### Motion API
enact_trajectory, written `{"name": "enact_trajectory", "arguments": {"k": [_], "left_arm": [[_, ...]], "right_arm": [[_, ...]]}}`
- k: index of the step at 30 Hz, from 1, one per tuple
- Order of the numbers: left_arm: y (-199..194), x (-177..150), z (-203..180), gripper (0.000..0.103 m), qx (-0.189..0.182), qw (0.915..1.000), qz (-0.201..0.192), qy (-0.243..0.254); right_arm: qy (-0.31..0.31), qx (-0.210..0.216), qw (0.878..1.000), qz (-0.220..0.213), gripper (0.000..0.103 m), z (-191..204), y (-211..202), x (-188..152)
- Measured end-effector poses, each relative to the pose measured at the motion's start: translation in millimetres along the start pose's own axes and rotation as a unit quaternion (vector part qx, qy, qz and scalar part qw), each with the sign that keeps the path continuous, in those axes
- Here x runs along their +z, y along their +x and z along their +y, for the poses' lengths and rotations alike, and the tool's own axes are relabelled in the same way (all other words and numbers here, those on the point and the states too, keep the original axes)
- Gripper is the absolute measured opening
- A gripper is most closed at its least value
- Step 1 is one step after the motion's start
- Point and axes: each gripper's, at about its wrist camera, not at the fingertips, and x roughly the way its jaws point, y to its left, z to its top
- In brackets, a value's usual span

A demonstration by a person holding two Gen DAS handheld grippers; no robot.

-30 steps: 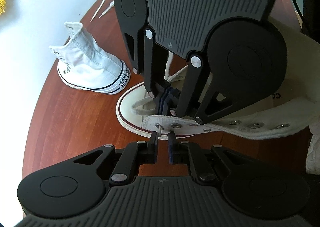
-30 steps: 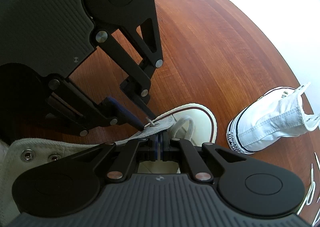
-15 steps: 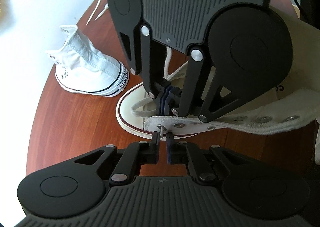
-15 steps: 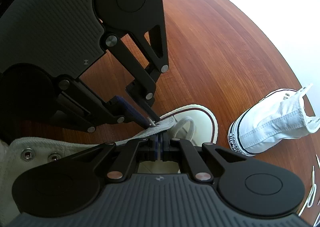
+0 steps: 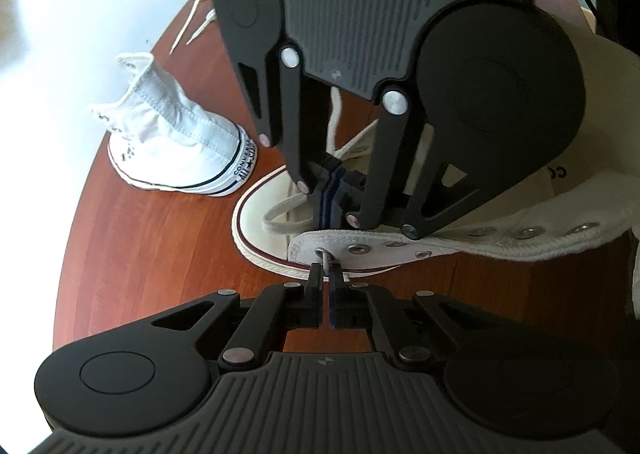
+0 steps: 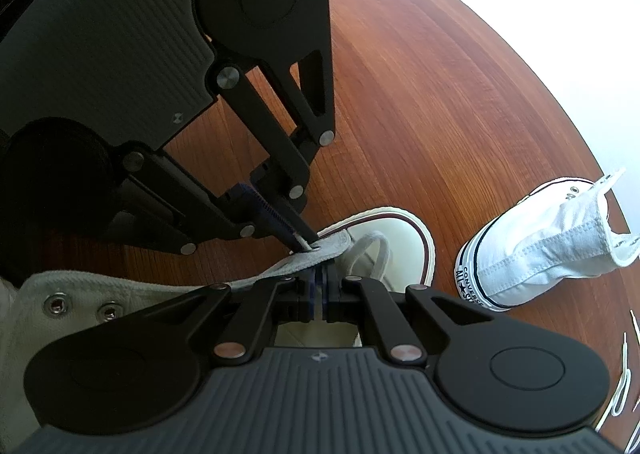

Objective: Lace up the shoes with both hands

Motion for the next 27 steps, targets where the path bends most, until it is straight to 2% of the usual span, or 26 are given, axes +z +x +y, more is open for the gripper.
{"name": "enact_trajectory", "arguments": {"k": [7, 13, 19, 22, 27], "left_arm": [[-3.3, -3.7, 6.3, 0.002, 0.013, 0.9985, 0.004, -0.054], [-8.5, -15.9, 14.9, 0.000, 0.030, 0.9926, 0.019, -0.116], [-18.2, -29.3, 23.2, 0.000, 0.025, 0.9834, 0.005, -0.180], [-17.7, -29.1, 19.9, 0.002, 0.025, 0.9844, 0.004, -0.174], [-16.4, -22.8, 17.4, 0.012, 0.010, 0.9866, -0.010, -0.162]], "right_arm": [[0.004, -0.023, 1.000, -0.001, 0.033, 8.0, -20.5, -1.0], [0.024, -0.043, 0.999, 0.005, 0.035, 11.1, -31.2, -3.3], [0.049, -0.052, 0.997, 0.012, 0.035, 8.7, -31.7, -6.9], [0.056, -0.056, 0.997, 0.016, 0.035, 9.2, -32.8, -9.0], [0.073, -0.055, 0.995, 0.028, 0.035, 10.5, -35.4, -12.0]]}}
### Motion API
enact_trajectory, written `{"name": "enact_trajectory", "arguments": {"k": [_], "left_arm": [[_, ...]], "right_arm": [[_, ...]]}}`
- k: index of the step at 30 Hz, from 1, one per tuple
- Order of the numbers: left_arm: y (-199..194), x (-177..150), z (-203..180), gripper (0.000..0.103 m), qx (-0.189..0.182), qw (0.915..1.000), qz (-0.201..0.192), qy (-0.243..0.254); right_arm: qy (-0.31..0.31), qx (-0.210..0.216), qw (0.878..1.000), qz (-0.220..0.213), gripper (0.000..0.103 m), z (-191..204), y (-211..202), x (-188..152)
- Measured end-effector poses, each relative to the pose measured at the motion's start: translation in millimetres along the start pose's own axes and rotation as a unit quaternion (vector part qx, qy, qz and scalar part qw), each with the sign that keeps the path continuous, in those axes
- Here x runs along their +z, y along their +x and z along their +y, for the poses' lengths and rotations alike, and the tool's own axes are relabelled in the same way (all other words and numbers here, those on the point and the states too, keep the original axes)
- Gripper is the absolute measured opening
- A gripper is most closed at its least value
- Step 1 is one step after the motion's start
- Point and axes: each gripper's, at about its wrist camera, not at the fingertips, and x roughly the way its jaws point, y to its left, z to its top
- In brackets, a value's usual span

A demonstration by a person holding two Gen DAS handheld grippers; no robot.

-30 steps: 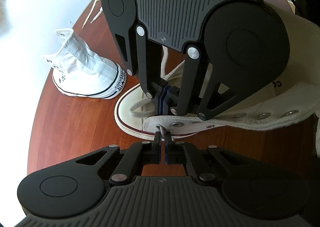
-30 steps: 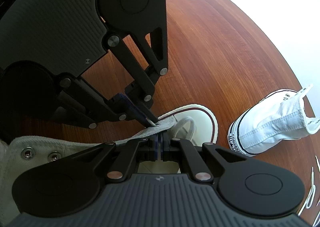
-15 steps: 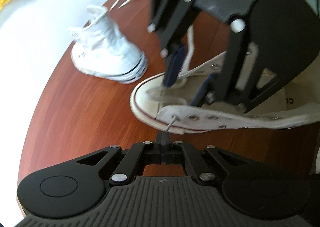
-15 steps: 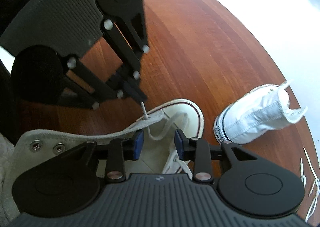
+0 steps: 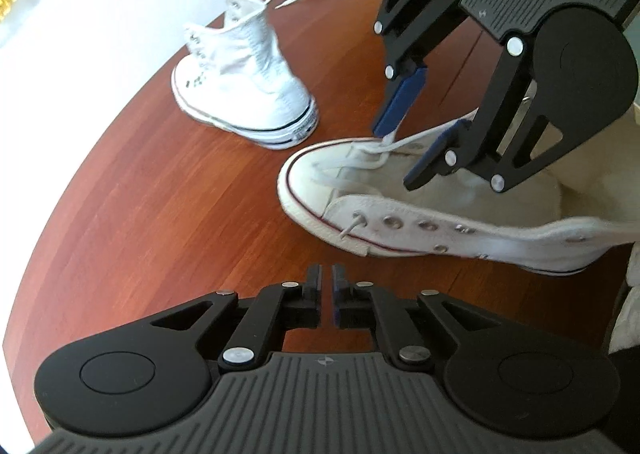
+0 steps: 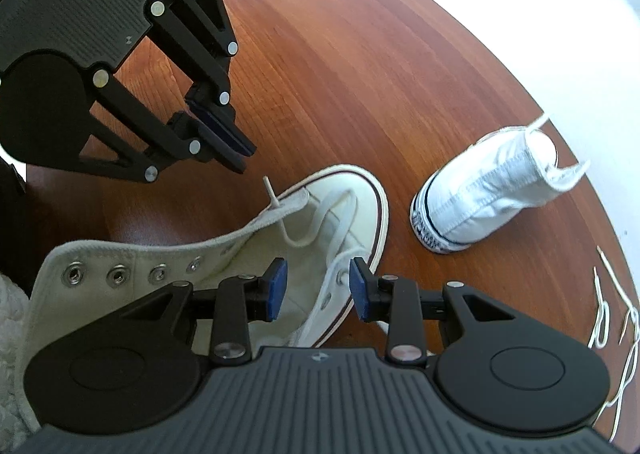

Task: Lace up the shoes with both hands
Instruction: 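Pull the lace tip out with the left gripper while the right gripper opens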

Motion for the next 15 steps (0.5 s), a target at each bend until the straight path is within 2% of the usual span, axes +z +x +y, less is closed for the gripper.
{"name": "enact_trajectory", "arguments": {"k": [2, 4, 15], "left_arm": [[1.3, 3.2, -0.1, 0.017, -0.003, 1.0000, -0.004, 0.004], [2.7, 6.3, -0.3, 0.017, -0.005, 0.9999, -0.008, 0.007], [11.5, 14.1, -9.5, 0.014, -0.022, 0.9942, -0.001, 0.105]], "right_arm": [[0.013, 0.001, 1.000, 0.007, 0.035, -0.1, 0.9, -1.8], [0.021, 0.003, 1.000, 0.009, 0.035, 0.1, 1.5, -3.2], [0.041, 0.005, 0.999, 0.013, 0.035, 2.2, 1.4, -4.9]]}}
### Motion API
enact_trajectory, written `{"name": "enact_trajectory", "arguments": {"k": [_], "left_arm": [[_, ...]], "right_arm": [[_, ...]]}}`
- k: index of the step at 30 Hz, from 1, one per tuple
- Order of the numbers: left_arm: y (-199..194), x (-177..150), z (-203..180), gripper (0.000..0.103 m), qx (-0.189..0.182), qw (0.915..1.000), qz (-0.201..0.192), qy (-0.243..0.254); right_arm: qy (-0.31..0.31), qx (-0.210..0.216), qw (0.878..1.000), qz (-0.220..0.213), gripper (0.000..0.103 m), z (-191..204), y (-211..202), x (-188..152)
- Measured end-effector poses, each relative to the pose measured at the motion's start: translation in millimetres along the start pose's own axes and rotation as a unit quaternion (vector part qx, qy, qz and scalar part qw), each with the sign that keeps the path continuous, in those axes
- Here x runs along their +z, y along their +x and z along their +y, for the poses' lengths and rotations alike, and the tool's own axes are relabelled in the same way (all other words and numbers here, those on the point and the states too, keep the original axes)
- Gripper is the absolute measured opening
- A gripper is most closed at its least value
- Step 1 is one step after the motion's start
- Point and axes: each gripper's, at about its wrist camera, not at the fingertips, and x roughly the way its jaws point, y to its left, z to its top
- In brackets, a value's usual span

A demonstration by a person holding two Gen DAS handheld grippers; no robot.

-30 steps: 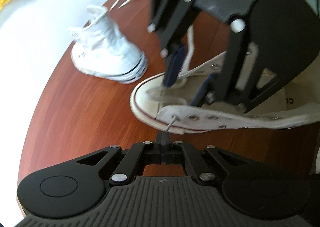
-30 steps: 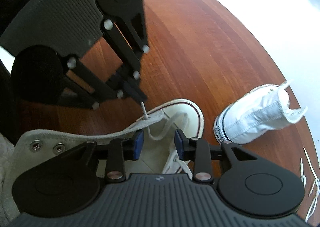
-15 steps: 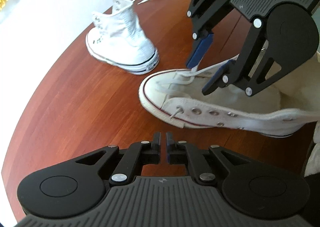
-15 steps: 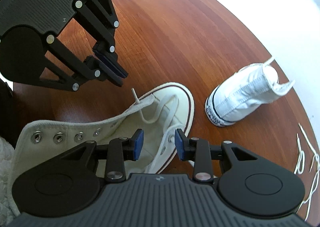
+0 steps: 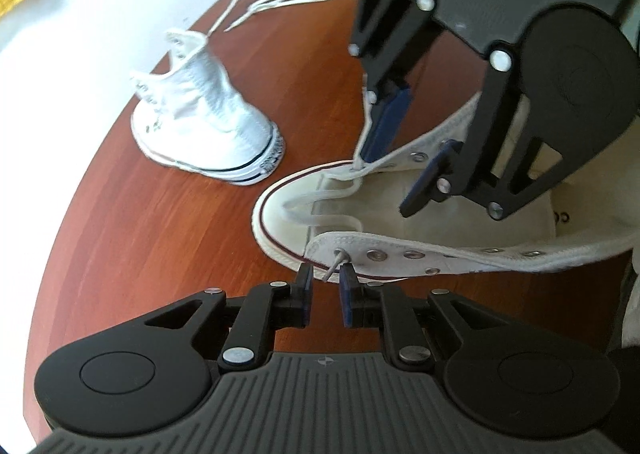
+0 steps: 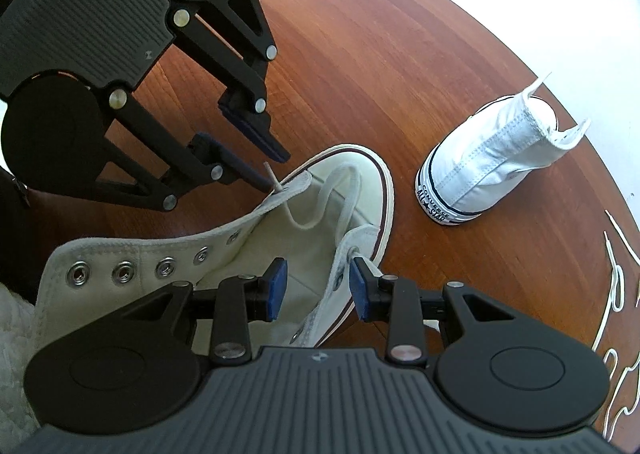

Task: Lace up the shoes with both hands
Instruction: 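Pull the lace tip out with the left gripper while the right gripper opens, then draw the lace through the second eyelet with the left gripper, away from the sneaker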

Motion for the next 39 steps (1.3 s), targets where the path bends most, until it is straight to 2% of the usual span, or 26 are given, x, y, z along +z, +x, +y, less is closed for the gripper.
{"name": "enact_trajectory", "arguments": {"k": [1, 2, 3, 8, 12, 16, 19, 24, 26, 29, 33, 39], "left_arm": [[1.6, 0.7, -1.5, 0.013, -0.004, 0.9999, 0.003, 0.013], [2.7, 0.7, -2.4, 0.005, -0.006, 0.9998, 0.005, 0.020], [2.7, 0.3, -3.1, 0.003, -0.007, 0.9997, 0.007, 0.023], [2.3, -1.8, -4.6, 0.002, -0.007, 0.9997, 0.004, 0.024], [1.2, -3.5, 0.1, 0.002, 0.004, 0.9999, 0.006, -0.010], [-0.2, -6.7, 7.1, 0.002, 0.030, 0.9975, 0.018, -0.062], [-0.4, -11.6, 13.3, 0.002, 0.055, 0.9922, 0.032, -0.107], [-4.6, -16.4, 19.2, 0.003, 0.080, 0.9837, 0.044, -0.155], [-7.4, -19.0, 22.6, 0.003, 0.092, 0.9770, 0.049, -0.186], [-12.6, -20.3, 24.5, 0.003, 0.091, 0.9704, 0.049, -0.218], [-16.3, -16.8, 21.0, 0.003, 0.098, 0.9668, 0.047, -0.231], [-20.1, -15.3, 18.9, 0.003, 0.106, 0.9562, 0.043, -0.270]], "right_arm": [[0.001, 0.000, 1.000, 0.000, 0.035, -1.6, 0.7, 0.2], [0.003, 0.000, 1.000, 0.000, 0.035, -3.3, 1.4, 0.3], [0.004, 0.000, 1.000, 0.001, 0.035, -4.3, 1.5, 0.5], [0.008, 0.002, 1.000, 0.006, 0.035, -2.2, -1.0, 1.2], [0.008, 0.003, 1.000, 0.014, 0.035, 2.9, -7.2, 0.9], [0.008, -0.005, 1.000, 0.024, 0.035, 3.6, -7.1, 0.7], [0.010, -0.013, 0.999, 0.032, 0.035, 2.9, -5.3, 0.9], [0.008, -0.015, 0.999, 0.038, 0.035, 4.2, -5.0, 1.0], [0.007, -0.014, 0.999, 0.041, 0.035, 4.3, -4.2, 1.1], [0.007, -0.013, 0.999, 0.045, 0.035, 3.4, -0.9, 1.0], [0.000, -0.011, 0.999, 0.051, 0.035, 2.4, 5.5, 1.6], [-0.024, -0.013, 0.998, 0.058, 0.036, 1.9, 14.3, 3.0]]}}
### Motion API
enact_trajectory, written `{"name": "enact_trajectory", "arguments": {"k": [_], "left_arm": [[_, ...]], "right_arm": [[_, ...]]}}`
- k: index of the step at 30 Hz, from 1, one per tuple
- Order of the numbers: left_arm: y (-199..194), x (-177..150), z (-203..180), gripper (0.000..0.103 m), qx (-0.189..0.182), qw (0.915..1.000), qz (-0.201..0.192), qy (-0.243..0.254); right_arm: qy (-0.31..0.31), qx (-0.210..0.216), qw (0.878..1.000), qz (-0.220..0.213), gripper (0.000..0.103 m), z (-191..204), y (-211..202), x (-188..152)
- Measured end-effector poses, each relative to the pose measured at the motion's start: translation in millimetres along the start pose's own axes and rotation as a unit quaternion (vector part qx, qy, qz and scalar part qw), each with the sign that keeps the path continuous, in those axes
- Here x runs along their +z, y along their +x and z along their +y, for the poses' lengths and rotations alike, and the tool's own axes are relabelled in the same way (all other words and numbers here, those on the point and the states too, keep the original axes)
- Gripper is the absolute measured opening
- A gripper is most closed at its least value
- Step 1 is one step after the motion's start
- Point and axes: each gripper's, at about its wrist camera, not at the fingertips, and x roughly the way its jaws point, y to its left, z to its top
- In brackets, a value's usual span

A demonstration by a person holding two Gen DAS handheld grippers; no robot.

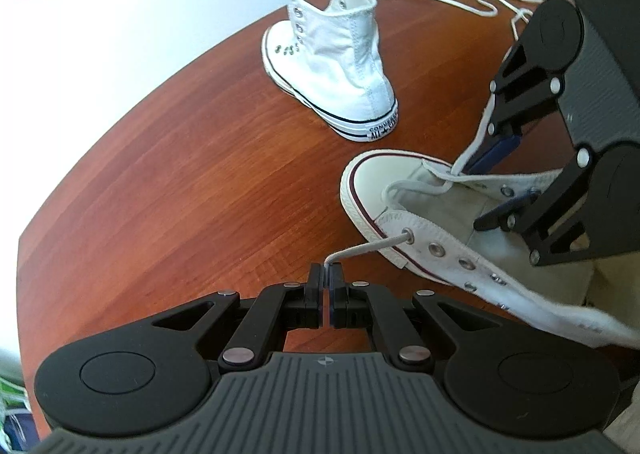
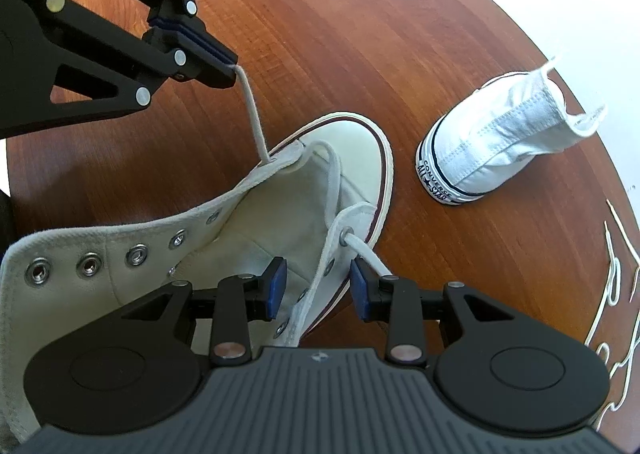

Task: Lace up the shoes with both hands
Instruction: 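Draw the lace through the second eyelet with the left gripper, away from the sneaker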

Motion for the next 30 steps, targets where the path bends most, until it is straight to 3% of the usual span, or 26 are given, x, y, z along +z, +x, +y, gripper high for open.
{"name": "enact_trajectory", "arguments": {"k": [8, 11, 13, 16, 18, 26, 30], "left_arm": [[6.3, 7.2, 0.1, 0.003, 0.023, 0.9976, 0.005, -0.066], [-3.0, 9.5, -6.5, 0.002, 0.012, 0.9947, -0.032, -0.097], [-4.4, 4.2, -12.1, 0.002, 0.024, 0.9926, -0.052, -0.107], [2.2, -10.1, -15.7, 0.002, 0.044, 0.9883, -0.046, -0.139], [5.7, -17.6, -11.7, 0.002, 0.034, 0.9846, -0.034, -0.168], [6.2, -13.9, 12.4, 0.003, 0.009, 0.9831, -0.018, -0.182], [11.3, -8.3, 11.6, 0.003, 0.002, 0.9878, -0.004, -0.155]], "right_arm": [[-0.014, 0.006, 1.000, -0.003, 0.040, -6.2, 3.1, -0.5], [-0.030, 0.006, 1.000, -0.002, 0.042, -5.2, 4.2, 0.0], [-0.045, 0.001, 0.999, 0.001, 0.042, -2.3, 5.0, 2.0], [-0.051, 0.001, 0.999, 0.005, 0.042, -2.1, 5.6, 3.3], [-0.053, 0.001, 0.999, 0.009, 0.042, -2.3, 6.2, 4.7], [-0.023, -0.008, 1.000, 0.012, 0.041, -3.0, 8.8, 5.5], [0.026, 0.010, 1.000, 0.013, 0.041, -17.8, 10.5, 4.0]]}}
